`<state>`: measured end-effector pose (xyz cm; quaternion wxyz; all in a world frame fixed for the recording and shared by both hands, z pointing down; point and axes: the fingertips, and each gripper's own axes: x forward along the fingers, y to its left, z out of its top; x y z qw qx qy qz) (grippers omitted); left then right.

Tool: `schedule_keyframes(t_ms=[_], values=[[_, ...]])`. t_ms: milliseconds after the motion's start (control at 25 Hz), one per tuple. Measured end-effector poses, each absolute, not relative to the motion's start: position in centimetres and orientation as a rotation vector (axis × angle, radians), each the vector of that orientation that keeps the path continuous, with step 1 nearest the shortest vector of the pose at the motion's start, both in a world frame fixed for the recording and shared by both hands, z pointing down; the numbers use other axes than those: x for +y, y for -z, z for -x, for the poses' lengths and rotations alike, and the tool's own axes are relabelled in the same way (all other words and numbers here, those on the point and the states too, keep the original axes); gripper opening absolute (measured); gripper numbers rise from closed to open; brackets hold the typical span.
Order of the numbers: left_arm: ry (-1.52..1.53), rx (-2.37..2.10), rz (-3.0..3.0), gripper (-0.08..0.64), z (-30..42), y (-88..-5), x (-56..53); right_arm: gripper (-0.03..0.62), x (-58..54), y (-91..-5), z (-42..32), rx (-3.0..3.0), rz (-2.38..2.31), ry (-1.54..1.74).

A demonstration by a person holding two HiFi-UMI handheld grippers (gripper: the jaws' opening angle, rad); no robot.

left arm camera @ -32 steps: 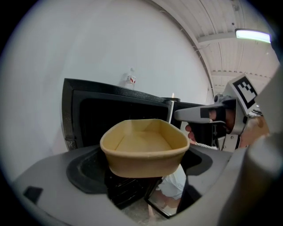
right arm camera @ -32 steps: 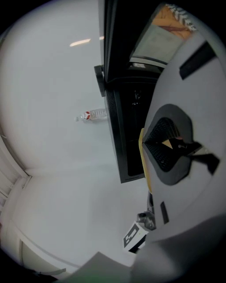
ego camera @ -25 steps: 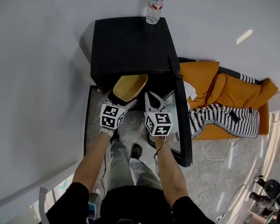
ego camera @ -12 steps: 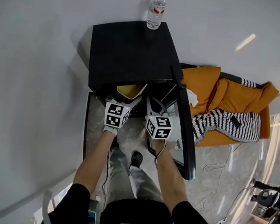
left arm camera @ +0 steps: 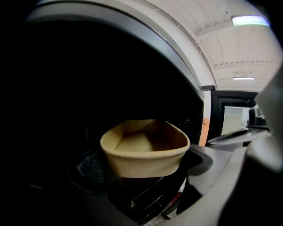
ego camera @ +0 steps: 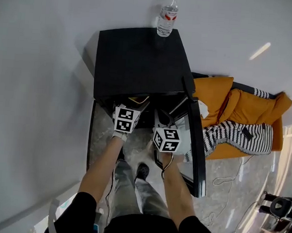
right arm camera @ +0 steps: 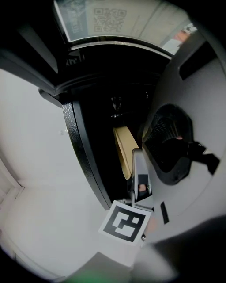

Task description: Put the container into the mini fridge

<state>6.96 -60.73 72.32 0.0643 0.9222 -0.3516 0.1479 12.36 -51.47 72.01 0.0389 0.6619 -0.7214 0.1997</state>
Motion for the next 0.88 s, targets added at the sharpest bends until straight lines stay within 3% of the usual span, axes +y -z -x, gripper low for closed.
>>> schedule_keyframes(t_ms=[520, 880], values=[[-0.541, -1.13, -2.785, 0.509, -7.4, -73.1, -61.2, 0.0, -51.4, -72.6, -12.2, -2.209, -2.012, -0.631], [-0.592, -1.139, -2.751, 0.558, -6.5, -74.2, -60.6, 0.0, -50.7, -72.6, -12.2, -2.203, -2.014, -0.652]])
